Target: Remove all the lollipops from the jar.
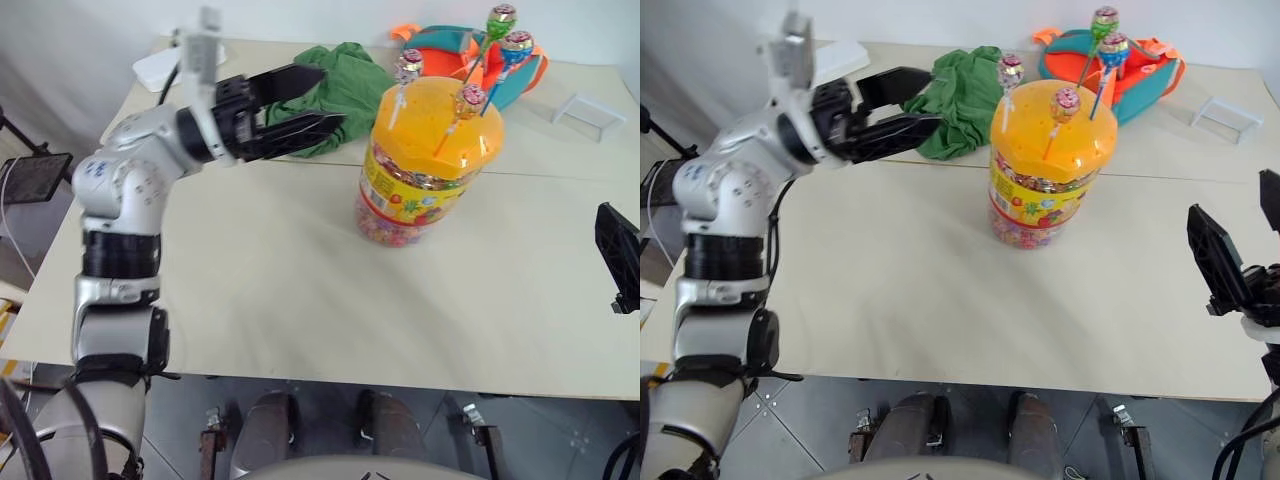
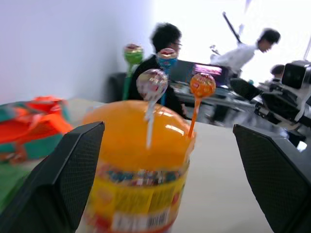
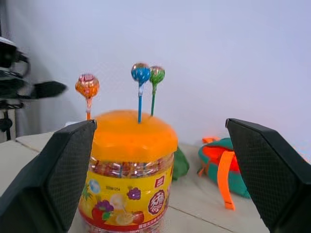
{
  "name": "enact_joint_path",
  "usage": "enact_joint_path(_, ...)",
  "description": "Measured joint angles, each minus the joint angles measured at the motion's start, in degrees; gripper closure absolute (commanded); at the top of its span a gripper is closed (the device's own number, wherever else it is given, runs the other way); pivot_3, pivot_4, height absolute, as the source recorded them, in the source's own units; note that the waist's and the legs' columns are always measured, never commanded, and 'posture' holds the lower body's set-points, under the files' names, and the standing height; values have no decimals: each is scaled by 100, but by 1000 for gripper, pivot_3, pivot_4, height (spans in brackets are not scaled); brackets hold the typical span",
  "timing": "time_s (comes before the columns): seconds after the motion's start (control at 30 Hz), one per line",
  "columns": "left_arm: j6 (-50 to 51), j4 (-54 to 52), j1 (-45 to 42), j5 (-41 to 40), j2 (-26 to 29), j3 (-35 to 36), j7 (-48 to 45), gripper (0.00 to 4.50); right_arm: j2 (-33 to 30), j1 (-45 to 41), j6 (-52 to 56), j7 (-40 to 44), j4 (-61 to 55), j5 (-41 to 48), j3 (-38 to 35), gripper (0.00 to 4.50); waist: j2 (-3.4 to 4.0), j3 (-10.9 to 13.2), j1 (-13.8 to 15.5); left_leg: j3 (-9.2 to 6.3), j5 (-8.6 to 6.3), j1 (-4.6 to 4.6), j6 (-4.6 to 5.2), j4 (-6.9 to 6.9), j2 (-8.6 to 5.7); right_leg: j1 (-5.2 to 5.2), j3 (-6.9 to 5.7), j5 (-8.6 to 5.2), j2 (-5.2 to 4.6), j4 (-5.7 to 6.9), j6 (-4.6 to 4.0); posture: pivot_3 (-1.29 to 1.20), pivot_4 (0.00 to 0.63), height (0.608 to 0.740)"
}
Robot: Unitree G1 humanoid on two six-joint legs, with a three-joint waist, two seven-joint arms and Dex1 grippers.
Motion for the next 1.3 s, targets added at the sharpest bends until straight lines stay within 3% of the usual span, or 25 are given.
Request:
enact_joint_path(0.13,-37,495,-280,393,-438,-315,40,0,172,143,-6,-103,-277,-38,203,45,-1,1,-71,3,0,-2,0,3,2,-2,6,0,2,-1,0,0,150,740)
enact_joint_path(0.67,-224,1284,-712,627,-987,131,85,4483,274,62,-139,-105,-340,-197,451,0,-2,1,-70,5,-4,-9,8,14,3,-9,26,0,4,-2,1,0,150,740)
enact_joint_path(0.83,332,1672,-911,-39,-1100,1283,1041,4483,-452,-133,106,413,-379,-76,787,0,-6,5,-82,-28,-4,-8,9,13,6,-12,32,0,4,-1,1,0,150,740)
enact_joint_path(0.97,810,1435,-841,-409,-600,1935,1543,4483,-1002,-537,313,897,-399,57,1085,0,-8,5,-99,-29,-6,1,12,9,7,-12,32,1,5,7,2,0,150,740)
enact_joint_path(1.07,1217,630,53,-277,336,1903,1662,4483,-1558,-763,351,1856,-172,-202,1439,0,-7,5,-144,-25,-7,12,12,2,9,-12,39,1,8,13,2,0,150,740)
enact_joint_path(1.17,1794,-271,1775,68,1411,1763,1837,4483,-1777,-949,233,2806,428,-597,1796,0,-15,9,-193,-28,-10,10,8,4,15,-12,38,1,10,14,2,0,150,740)
enact_joint_path(1.3,2459,-1325,3918,257,1949,1749,2089,4483,-1778,-1164,5,3496,1153,-988,2018,0,-42,25,-115,-35,-15,-1,5,22,43,-12,39,1,9,13,2,0,150,740)
